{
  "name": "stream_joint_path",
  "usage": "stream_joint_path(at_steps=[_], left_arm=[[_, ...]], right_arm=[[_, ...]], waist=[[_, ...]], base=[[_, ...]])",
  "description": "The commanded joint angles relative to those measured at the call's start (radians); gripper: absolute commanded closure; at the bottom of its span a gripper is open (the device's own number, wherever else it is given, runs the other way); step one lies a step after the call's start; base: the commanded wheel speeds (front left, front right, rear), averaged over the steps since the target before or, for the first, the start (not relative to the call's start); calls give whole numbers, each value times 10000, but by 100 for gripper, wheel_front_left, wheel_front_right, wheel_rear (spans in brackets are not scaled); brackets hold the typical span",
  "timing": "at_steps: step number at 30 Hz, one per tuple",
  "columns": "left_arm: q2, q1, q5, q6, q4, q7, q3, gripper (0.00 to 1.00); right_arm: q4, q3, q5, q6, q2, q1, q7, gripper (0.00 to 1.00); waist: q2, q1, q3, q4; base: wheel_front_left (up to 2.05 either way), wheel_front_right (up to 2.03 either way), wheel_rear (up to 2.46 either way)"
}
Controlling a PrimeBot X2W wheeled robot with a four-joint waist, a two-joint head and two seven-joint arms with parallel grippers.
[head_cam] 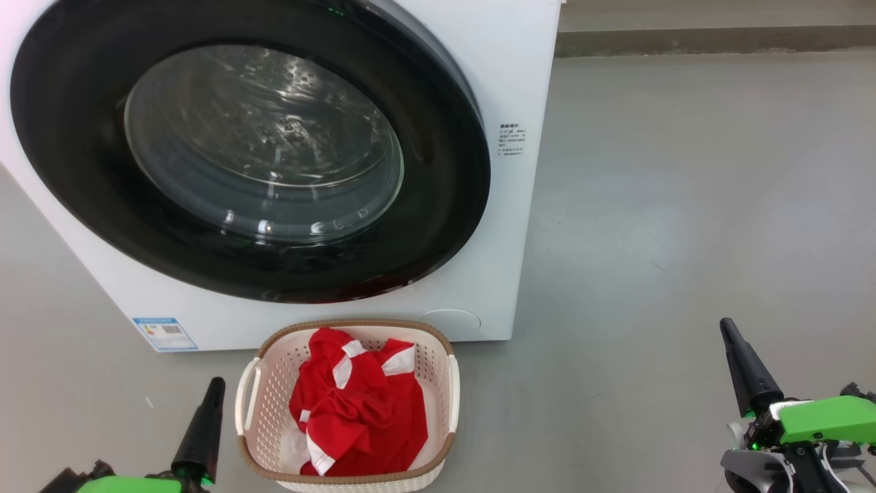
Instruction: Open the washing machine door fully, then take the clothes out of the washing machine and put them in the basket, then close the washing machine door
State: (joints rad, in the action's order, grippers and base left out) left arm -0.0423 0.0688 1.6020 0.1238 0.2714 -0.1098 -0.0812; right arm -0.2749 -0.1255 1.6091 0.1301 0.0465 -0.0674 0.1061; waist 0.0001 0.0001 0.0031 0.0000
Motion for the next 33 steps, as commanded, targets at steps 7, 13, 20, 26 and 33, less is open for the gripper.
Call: stream_joint_path(at_steps=[7,13,20,26,33], left_arm=[[-79,392,65,69,-265,-36,-328,100],[-79,392,65,69,-265,-36,-328,100],[-79,392,65,69,-265,-36,-327,100],[-79,392,66,69,-265,-35,-327,100],[-79,392,66,69,-265,-35,-327,100]], right_arm=[[302,131,6,6,54,-403,60,100],[302,128,4,6,53,-403,62,100],[302,126,2,6,51,-404,64,100],[302,124,0,6,50,-404,65,100],[302,122,-1,6,48,-404,67,100]], waist=[[-1,0,0,0],[-1,0,0,0],[-1,0,0,0],[-1,0,0,0],[-1,0,0,0]], base=[[0,0,0],[0,0,0],[0,0,0],[0,0,0],[0,0,0]])
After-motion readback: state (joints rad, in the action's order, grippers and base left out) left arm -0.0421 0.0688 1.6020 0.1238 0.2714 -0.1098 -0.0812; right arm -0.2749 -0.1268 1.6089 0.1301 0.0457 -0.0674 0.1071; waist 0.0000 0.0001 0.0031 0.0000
